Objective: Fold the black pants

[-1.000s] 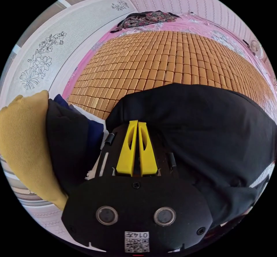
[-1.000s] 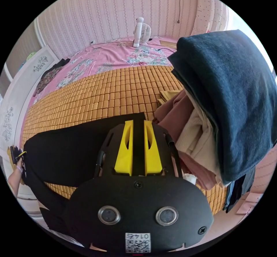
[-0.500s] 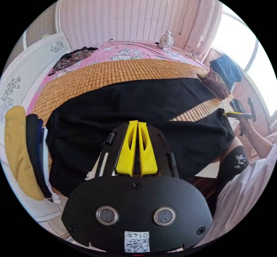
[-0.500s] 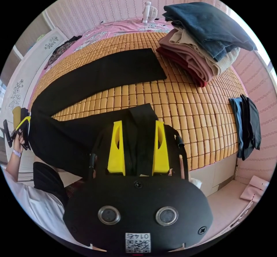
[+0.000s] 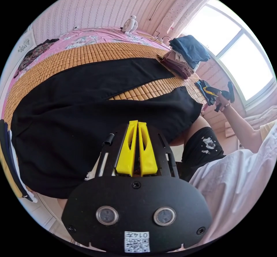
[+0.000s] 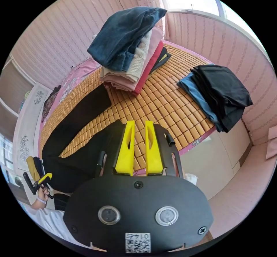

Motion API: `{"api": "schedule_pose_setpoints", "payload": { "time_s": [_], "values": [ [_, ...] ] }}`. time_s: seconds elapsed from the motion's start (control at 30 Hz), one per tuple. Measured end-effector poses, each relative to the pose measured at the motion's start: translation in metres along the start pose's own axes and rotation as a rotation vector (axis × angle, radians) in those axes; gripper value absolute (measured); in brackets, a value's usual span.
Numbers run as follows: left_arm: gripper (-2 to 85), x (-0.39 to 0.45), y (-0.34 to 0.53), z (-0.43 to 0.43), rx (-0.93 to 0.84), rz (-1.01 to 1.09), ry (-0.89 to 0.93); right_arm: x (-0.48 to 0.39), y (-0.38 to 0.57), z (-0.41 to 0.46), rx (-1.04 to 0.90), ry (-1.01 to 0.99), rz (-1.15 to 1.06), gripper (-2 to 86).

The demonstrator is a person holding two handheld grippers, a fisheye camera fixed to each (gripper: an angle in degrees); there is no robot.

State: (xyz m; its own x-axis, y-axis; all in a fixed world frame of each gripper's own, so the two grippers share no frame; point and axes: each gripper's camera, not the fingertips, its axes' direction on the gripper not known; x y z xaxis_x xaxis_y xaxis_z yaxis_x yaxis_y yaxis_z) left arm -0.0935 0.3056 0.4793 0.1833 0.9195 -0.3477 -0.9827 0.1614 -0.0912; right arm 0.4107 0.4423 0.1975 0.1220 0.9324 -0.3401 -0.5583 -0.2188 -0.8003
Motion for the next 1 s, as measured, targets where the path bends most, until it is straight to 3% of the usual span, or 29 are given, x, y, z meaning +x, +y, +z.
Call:
{"api": "schedule_pose_setpoints", "payload": {
  "time_s": [0.1,0.23,0.37,0.47,0.53,0.63,0.7,0.77,0.87,1.0],
  "values": [
    [-1.0,-0.005,-0.003,0.008,-0.015,0.002,-0.017,0.015,0.027,0.007,-0.063,-0.101,-0.037,11.0],
    [-1.0,-0.018,-0.008,0.023,-0.052,-0.015,-0.043,0.024,0.059,0.043,-0.233,-0.022,-0.091,14.4],
    [-1.0,-0.035,-0.007,0.050,-0.136,-0.080,-0.038,0.056,0.066,0.064,-0.351,-0.006,-0.009,7.3],
    [-1.0,-0.040,-0.001,0.073,-0.262,-0.071,-0.016,0.073,0.063,0.064,-0.419,-0.232,-0.007,2.5],
    [-1.0,-0.044,0.004,0.074,-0.249,-0.068,-0.010,0.086,0.060,0.051,-0.393,-0.365,0.015,1.6],
    [-1.0,-0.056,0.012,0.072,-0.252,-0.112,0.033,0.116,0.061,0.005,-0.101,-0.619,0.070,1.0],
    [-1.0,-0.065,0.025,0.065,-0.211,-0.142,0.040,0.131,0.066,0.001,-0.078,-0.595,0.119,0.9],
    [-0.9,-0.077,0.041,0.053,-0.151,-0.201,0.076,0.141,0.076,0.014,-0.175,-0.442,0.133,0.8],
    [-0.7,-0.106,0.076,0.022,-0.031,-0.339,0.104,0.144,0.089,0.024,-0.234,-0.374,0.125,0.7],
    [2.0,-0.159,0.149,-0.042,0.204,-0.589,-0.005,0.152,0.103,0.030,-0.248,-0.371,0.196,0.6]
  ]
}}
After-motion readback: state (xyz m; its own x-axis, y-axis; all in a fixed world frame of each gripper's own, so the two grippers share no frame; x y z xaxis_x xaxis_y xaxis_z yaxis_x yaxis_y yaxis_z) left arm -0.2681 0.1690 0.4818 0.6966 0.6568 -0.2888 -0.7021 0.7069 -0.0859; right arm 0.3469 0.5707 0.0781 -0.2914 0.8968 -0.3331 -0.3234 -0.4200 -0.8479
